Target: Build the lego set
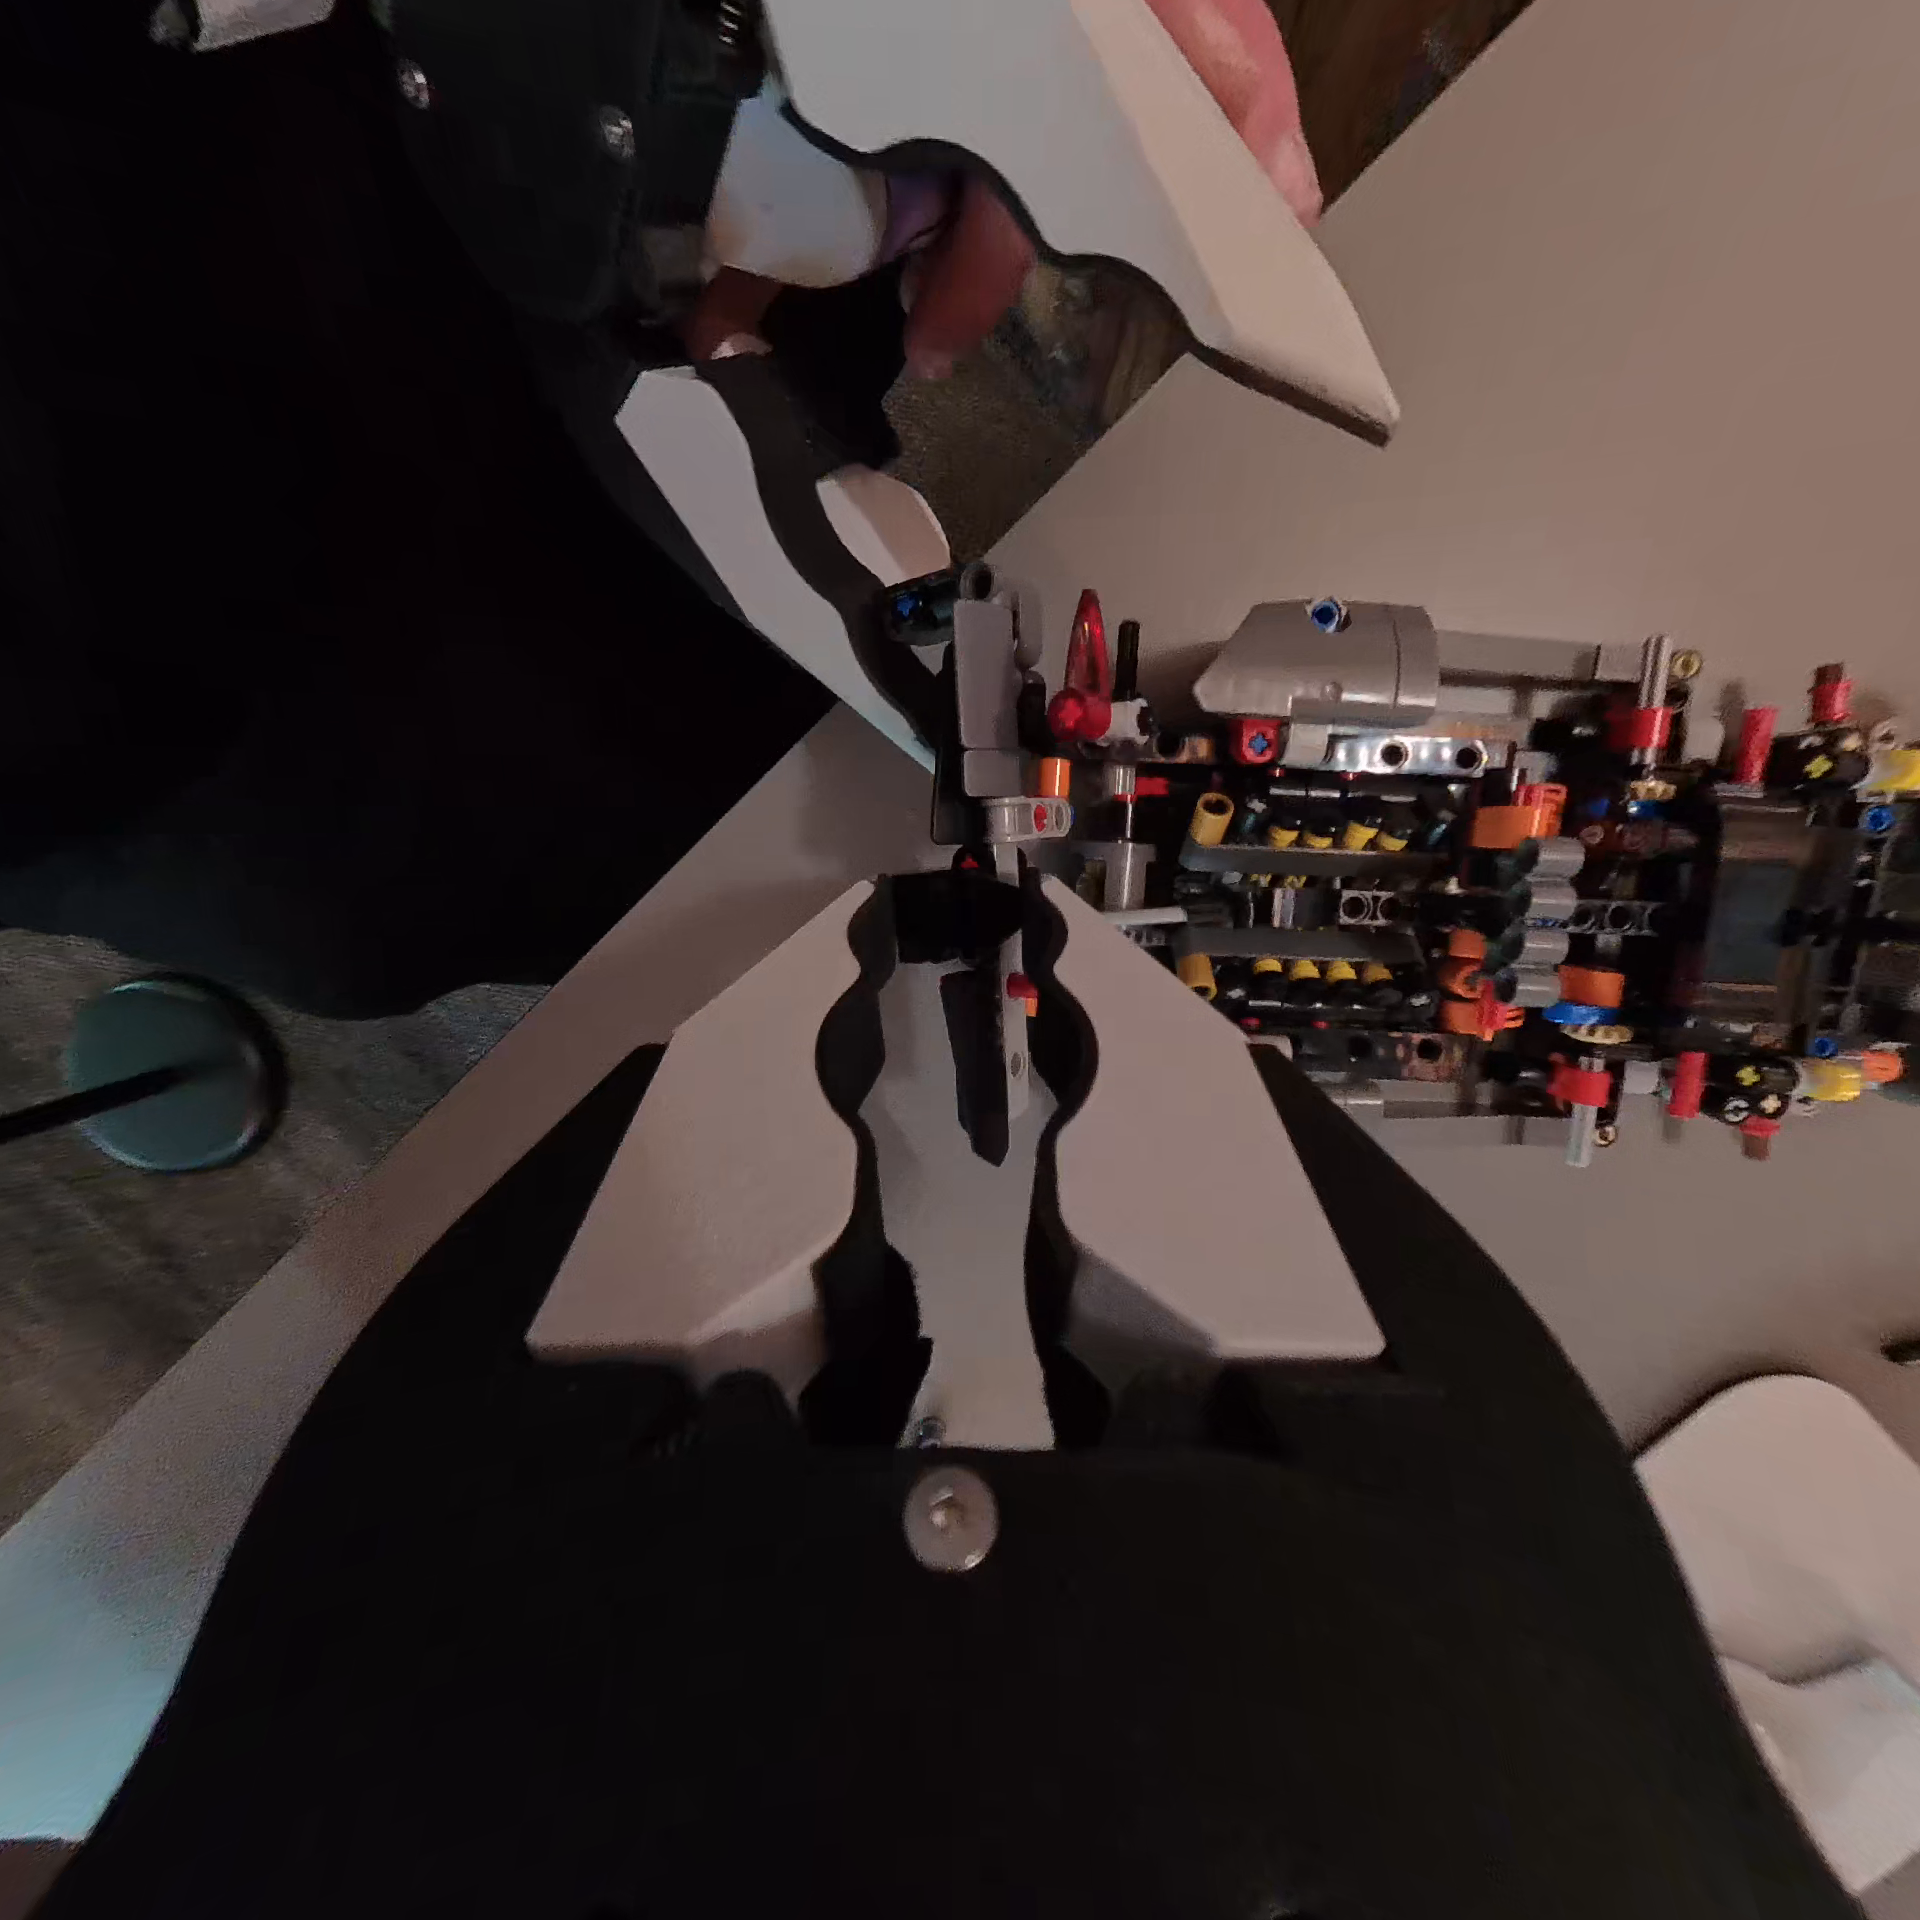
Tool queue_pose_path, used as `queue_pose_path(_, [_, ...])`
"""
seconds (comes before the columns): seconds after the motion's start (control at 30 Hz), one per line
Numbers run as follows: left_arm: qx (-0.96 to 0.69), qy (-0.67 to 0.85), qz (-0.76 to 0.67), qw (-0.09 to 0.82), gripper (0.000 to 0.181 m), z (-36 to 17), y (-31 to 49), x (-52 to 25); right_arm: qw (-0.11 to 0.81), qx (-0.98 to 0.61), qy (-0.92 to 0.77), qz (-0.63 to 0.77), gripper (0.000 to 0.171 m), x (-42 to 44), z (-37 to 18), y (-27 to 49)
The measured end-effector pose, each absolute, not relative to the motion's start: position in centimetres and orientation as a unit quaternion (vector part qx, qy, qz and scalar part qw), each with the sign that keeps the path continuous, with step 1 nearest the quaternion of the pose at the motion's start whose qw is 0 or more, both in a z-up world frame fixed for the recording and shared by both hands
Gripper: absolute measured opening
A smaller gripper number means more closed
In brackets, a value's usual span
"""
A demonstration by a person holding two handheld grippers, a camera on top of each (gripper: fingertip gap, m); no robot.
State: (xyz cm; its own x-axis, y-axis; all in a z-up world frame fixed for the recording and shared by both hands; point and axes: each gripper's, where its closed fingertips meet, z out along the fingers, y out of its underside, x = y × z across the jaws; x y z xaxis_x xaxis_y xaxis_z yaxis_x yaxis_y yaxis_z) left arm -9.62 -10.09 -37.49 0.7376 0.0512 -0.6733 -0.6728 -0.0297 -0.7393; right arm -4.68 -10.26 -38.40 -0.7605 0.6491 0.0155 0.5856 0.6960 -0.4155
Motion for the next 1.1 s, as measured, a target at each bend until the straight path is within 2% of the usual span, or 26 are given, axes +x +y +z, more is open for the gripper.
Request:
queue_pose_path(0.2, [-0.656,0.245,0.264,0.663,0.088,-37.49,-9.92,-9.64,0.116,-0.329,-0.921,0.174,0.022,-4.63,-38.83,-9.99])
queue_pose_path(0.53, [-0.647,0.258,0.272,0.664,0.089,-37.35,-9.95,-9.7,0.07,-0.356,-0.899,0.245,0.021,-5.0,-38.89,-10.56])
queue_pose_path(1.1, [-0.65,0.265,0.269,0.659,0.09,-37.35,-9.8,-9.47,0.028,-0.385,-0.887,0.252,0.021,-5.27,-38.95,-9.77])
